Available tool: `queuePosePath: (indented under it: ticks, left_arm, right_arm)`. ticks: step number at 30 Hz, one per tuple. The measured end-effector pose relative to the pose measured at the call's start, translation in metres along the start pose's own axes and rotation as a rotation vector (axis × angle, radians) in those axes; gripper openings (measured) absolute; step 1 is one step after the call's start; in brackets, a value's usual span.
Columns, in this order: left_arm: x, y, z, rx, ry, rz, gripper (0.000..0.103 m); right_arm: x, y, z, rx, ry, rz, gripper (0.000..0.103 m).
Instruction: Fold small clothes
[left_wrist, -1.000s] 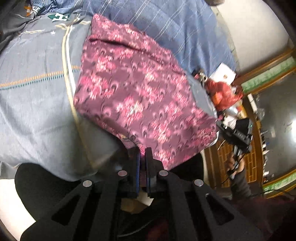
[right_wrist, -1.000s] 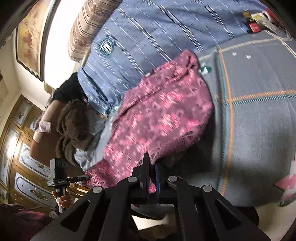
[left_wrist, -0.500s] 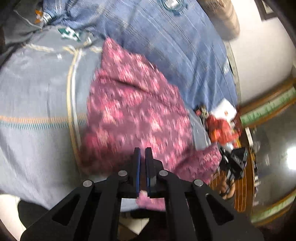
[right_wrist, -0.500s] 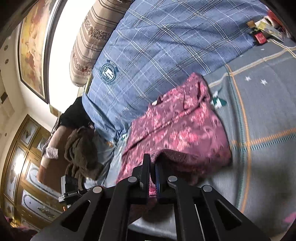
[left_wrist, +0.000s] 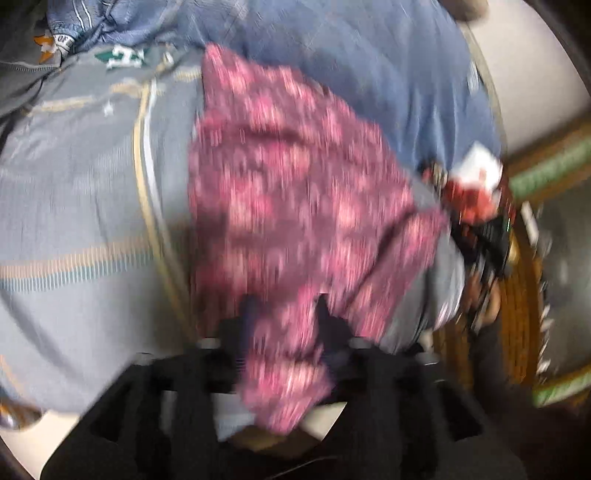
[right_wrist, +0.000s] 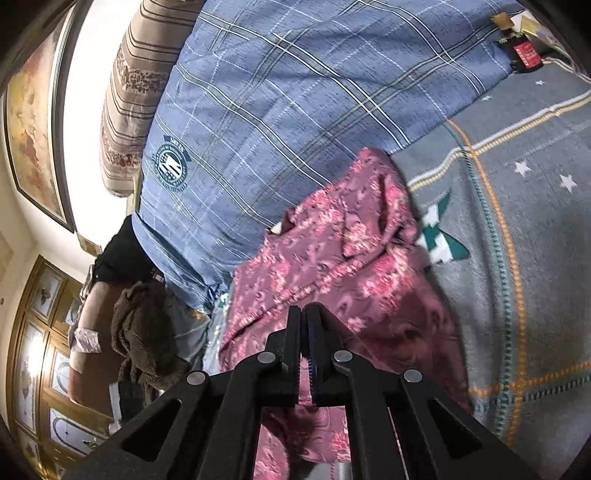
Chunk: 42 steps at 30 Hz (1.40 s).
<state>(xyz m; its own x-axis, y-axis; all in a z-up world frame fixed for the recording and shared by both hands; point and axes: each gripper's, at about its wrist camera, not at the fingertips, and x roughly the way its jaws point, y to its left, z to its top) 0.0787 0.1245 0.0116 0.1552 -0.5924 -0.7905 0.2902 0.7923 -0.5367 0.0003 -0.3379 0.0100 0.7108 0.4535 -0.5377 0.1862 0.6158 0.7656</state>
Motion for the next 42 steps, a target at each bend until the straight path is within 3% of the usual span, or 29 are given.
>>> queuePosePath:
  ticks: [5, 10, 15, 16, 17, 18, 21, 25, 29, 38, 42]
  left_arm:
    - [0.017, -0.007, -0.071, -0.033, 0.11, -0.043, 0.053]
    - [0.049, -0.004, -0.097, -0.057, 0.171, -0.006, 0.055]
    - [0.069, -0.006, -0.099, -0.088, 0.192, -0.038, 0.051]
    - [0.068, -0.01, -0.099, -0.081, 0.177, -0.067, 0.043]
    - [0.066, -0.014, -0.098, -0.07, 0.166, -0.082, 0.022]
    - [0.064, -0.017, -0.097, -0.061, 0.162, -0.093, 0.01]
    - [0.055, -0.022, -0.094, -0.055, 0.127, -0.118, 0.009]
    - [0.05, -0.023, -0.087, -0.075, 0.109, -0.14, 0.007]
    - [0.047, -0.025, -0.083, -0.082, 0.098, -0.152, 0.007]
    - [0.028, -0.03, -0.071, -0.099, 0.046, -0.193, 0.007]
    - [0.023, -0.028, -0.065, -0.113, 0.024, -0.206, 0.007]
  right_arm:
    - [-0.008, -0.012, -0.014, 0.023, 0.012, -0.022, 0.003]
    - [-0.011, -0.015, -0.027, 0.021, 0.034, -0.038, 0.007]
    - [-0.014, -0.021, -0.04, 0.05, 0.066, -0.037, 0.009]
    - [-0.015, -0.024, -0.042, 0.061, 0.069, -0.038, 0.01]
    - [-0.017, -0.027, -0.044, 0.079, 0.072, -0.034, 0.013]
    - [-0.02, -0.03, -0.045, 0.1, 0.069, -0.027, 0.02]
    - [-0.028, -0.036, -0.049, 0.148, 0.036, 0.021, 0.046]
    - [-0.026, -0.031, -0.048, 0.18, 0.019, 0.09, 0.046]
    - [-0.004, -0.022, -0.044, 0.195, 0.072, 0.103, 0.05]
    - [0.034, -0.041, -0.047, 0.475, 0.139, 0.139, 0.054]
    - [0.022, -0.034, -0.058, 0.454, 0.16, 0.1, 0.065]
